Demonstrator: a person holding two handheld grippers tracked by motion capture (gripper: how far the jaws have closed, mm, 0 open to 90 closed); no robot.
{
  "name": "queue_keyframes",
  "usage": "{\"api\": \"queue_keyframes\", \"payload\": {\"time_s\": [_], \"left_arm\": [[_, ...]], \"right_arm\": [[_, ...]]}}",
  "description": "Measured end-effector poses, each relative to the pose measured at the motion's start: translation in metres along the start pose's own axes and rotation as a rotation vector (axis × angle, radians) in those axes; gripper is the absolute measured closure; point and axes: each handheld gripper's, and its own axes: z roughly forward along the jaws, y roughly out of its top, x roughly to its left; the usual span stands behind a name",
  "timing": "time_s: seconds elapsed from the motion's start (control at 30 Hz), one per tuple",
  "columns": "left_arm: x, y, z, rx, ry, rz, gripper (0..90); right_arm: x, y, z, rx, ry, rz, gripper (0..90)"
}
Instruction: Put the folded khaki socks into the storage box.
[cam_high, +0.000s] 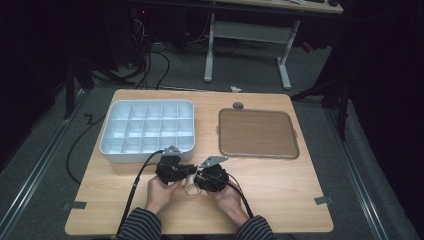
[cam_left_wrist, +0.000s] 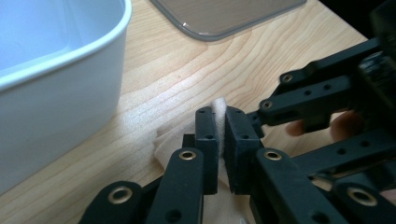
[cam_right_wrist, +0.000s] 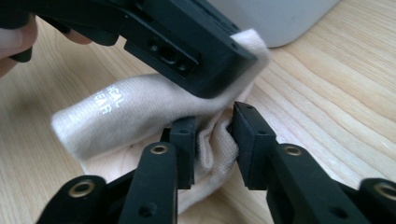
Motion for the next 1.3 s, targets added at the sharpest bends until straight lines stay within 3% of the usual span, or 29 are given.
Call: {"api": "queue_keyframes", "payload": {"time_s": [0.2,0.33,0.5,0.6,0.7,0.87,1.1,1.3], "left_arm": [[-0.002,-0.003,0.005,0.036,0.019,0.022,85.3],[-0.004,-0.007,0.011,0.054,0.017,0.023,85.2],[-0.009,-0.007,0.012,0.062,0.028,0.05,85.3],[-0.01,-0.006,0.011,0.058,0.03,0.046,85.3],[-0.01,-0.006,0.009,0.054,0.032,0.043,85.3],[-0.012,-0.005,0.005,0.046,0.035,0.05,85.3],[-0.013,-0.003,0.001,0.026,0.014,0.053,85.3],[-0.013,-0.001,0.003,0.013,-0.004,0.036,85.3]], "right_arm": [[0.002,-0.007,-0.013,0.0,-0.02,-0.01,70.7],[0.004,-0.013,-0.028,-0.034,-0.008,-0.008,72.4],[0.015,-0.02,-0.045,-0.068,0.007,-0.038,73.2],[0.023,-0.024,-0.049,-0.063,0.015,-0.054,73.2],[0.027,-0.029,-0.044,-0.032,-0.013,-0.069,73.4],[0.019,-0.031,-0.031,0.0,-0.047,-0.054,73.6],[0.011,-0.028,-0.023,-0.001,-0.04,-0.037,74.7],[0.005,-0.015,-0.014,0.024,-0.046,-0.077,75.4]]}}
